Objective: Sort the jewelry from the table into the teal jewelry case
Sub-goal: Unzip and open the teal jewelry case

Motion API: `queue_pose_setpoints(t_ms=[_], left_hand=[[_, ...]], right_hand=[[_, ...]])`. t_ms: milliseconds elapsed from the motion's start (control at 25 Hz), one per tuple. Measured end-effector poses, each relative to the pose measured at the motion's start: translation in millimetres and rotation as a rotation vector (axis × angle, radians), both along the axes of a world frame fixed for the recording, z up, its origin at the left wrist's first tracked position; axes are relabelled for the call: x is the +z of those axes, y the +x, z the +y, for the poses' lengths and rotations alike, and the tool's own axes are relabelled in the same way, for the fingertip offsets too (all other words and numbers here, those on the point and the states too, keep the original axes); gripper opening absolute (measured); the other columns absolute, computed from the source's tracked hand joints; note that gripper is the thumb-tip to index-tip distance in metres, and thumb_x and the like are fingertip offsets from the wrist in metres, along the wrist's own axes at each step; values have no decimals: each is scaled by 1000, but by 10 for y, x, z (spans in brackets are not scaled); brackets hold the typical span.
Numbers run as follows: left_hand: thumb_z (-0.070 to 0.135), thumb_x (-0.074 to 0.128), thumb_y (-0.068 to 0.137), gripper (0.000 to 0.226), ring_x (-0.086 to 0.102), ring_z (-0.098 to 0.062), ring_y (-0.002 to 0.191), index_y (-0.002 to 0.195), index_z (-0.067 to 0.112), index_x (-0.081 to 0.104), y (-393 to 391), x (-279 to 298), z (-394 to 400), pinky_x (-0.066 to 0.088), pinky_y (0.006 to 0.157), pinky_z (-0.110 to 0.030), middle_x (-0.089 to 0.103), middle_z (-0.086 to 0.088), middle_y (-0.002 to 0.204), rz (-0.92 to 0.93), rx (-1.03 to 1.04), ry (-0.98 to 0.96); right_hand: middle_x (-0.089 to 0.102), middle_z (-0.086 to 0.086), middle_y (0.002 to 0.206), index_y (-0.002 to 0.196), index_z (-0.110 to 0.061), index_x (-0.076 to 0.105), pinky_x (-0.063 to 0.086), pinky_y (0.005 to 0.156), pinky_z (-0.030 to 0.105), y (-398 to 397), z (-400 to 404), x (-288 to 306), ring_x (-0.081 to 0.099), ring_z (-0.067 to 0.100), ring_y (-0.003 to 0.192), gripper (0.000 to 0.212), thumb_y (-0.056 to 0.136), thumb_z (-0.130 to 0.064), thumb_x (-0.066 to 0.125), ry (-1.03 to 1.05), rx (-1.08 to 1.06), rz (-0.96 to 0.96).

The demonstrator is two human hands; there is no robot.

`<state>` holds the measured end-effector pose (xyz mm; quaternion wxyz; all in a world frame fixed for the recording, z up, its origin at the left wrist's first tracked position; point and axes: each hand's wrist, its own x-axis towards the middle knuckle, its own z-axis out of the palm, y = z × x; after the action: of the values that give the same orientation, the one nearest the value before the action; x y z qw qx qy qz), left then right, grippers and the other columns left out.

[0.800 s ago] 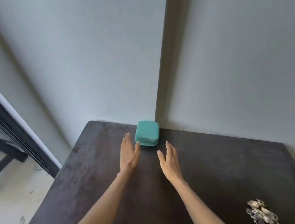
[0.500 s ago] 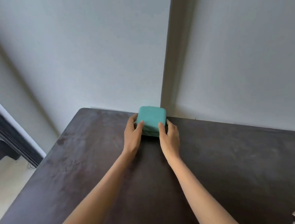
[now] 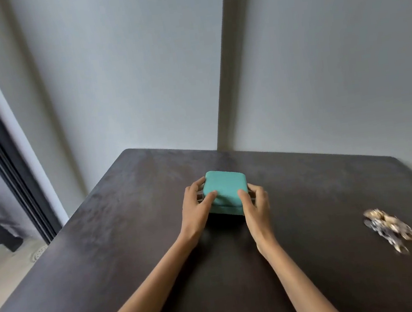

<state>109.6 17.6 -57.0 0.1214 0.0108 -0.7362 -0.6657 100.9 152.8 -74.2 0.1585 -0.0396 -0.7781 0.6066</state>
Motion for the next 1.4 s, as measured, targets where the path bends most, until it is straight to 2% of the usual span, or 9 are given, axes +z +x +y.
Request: queue_pose_setpoints(t_ms=[240,360,480,680,840,960,1080,1200,1400], left_hand=[[10,53,89,43,51,-11,108,132,17,48,918,-110,-40,44,89,-21,49,0,127,-36,-20,75],[18,51,83,46,52,-16,115,130,18,52,998,-115,-90,44,101,-34,55,-1,129,-74,-36,73],[25,46,72,57,51,-15,116,128,15,53,1024,-67,-101,40,103,-31,57,0,127,-82,-86,44],[-2,47,85,36,54,-19,106,118,12,56,815,37,-338,41,99,-31,60,-6,117,-144,-401,118],[-11,35,88,38,57,-17,105,109,11,58,714,86,-416,43,95,-27,62,-5,114,-188,-488,182],[-7,36,90,39,51,-21,118,91,19,65,692,11,-356,34,107,-34,55,-4,122,-26,-301,-10],[27,48,86,18,41,-18,128,91,28,66,761,-57,-337,30,107,-31,46,0,132,176,-116,-247],[53,46,80,37,34,-13,132,95,27,68,852,-68,-372,24,108,-31,42,3,139,281,-185,-429],[58,43,83,42,30,-12,136,111,34,64,876,-120,-355,21,112,-33,42,4,140,336,-329,-708]], right_hand=[[49,1,112,111,-12,52,45,87,36,1039,-75,-18,51,18,103,28,93,-34,50,49,-34,-13],[54,5,106,100,-8,52,40,78,29,1180,-39,25,52,19,96,16,95,-23,48,11,-34,-28],[57,8,105,93,-13,50,43,79,33,1200,30,26,54,22,93,7,92,-9,45,-6,-44,-44],[54,-1,123,126,-15,51,38,91,21,1025,268,85,50,9,109,52,82,9,37,100,122,-89],[59,-9,127,130,-22,54,43,101,27,923,520,83,51,7,120,58,81,7,43,229,395,-132],[64,-5,120,129,-16,56,45,100,25,924,571,109,58,5,111,46,87,2,56,154,453,-123],[69,-3,106,128,-14,56,44,100,27,905,583,97,61,6,101,42,87,-8,64,116,436,-123],[70,-4,100,127,-14,57,44,97,25,933,559,98,63,7,98,40,88,-7,62,133,432,-115],[68,-2,111,127,-18,56,45,97,24,1001,592,145,62,10,106,46,85,1,56,109,528,-143]])
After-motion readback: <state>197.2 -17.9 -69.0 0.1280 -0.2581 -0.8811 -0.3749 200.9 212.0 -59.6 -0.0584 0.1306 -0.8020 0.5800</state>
